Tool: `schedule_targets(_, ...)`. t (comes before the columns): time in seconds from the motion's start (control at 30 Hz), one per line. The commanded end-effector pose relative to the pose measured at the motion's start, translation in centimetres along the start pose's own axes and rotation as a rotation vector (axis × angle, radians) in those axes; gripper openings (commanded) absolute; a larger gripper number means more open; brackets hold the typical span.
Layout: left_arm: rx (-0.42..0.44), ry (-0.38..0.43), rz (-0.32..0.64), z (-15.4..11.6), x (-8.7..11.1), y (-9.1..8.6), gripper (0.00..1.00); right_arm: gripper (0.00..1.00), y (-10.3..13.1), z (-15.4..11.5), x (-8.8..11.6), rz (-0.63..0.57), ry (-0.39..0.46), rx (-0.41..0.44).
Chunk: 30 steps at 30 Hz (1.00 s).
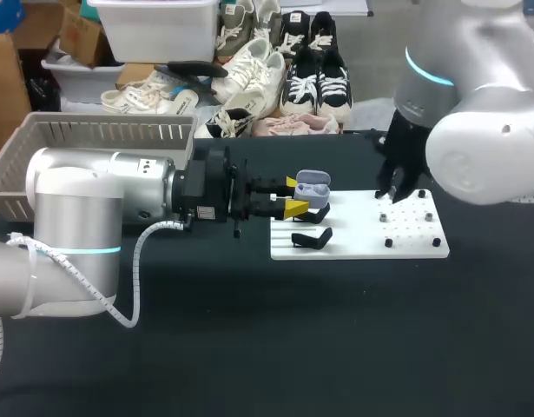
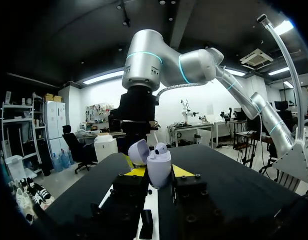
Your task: Pick up each earbud case from the left stands, insert the matching earbuds, close the lid, and place the case in the box.
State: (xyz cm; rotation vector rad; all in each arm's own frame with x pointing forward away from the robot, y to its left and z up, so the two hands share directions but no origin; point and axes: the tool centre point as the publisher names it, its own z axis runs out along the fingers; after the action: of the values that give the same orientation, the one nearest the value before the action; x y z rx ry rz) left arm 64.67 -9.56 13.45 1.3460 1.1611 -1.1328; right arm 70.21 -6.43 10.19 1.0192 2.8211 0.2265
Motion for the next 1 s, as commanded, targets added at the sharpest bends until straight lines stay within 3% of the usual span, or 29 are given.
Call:
schedule_targets(0.03,-0.002,-0.002,0.001,0.0,0.1,0.0,0.00,0.00,-1.5,-5.9,1.7,-0.089,0.029,-0.050)
schedule_targets(0.27,-0.002,-0.002,0.001,0.0,0.1,0.0,0.00,0.00,-0.9,-12.5,4.7,-0.249,0.088,-0.072)
schedule_targets(0.53,-0.002,-0.002,0.001,0.0,0.1,0.0,0.00,0.00,0.3,-16.9,9.1,-0.409,0.131,-0.066)
schedule_targets(0.73,-0.002,-0.002,0.001,0.0,0.1,0.0,0.00,0.00,2.1,-16.5,11.8,-0.505,0.152,-0.083)
schedule_targets(1.0,-0.002,-0.002,0.001,0.0,0.1,0.0,0.00,0.00,4.4,-15.5,13.7,-0.639,0.186,-0.072)
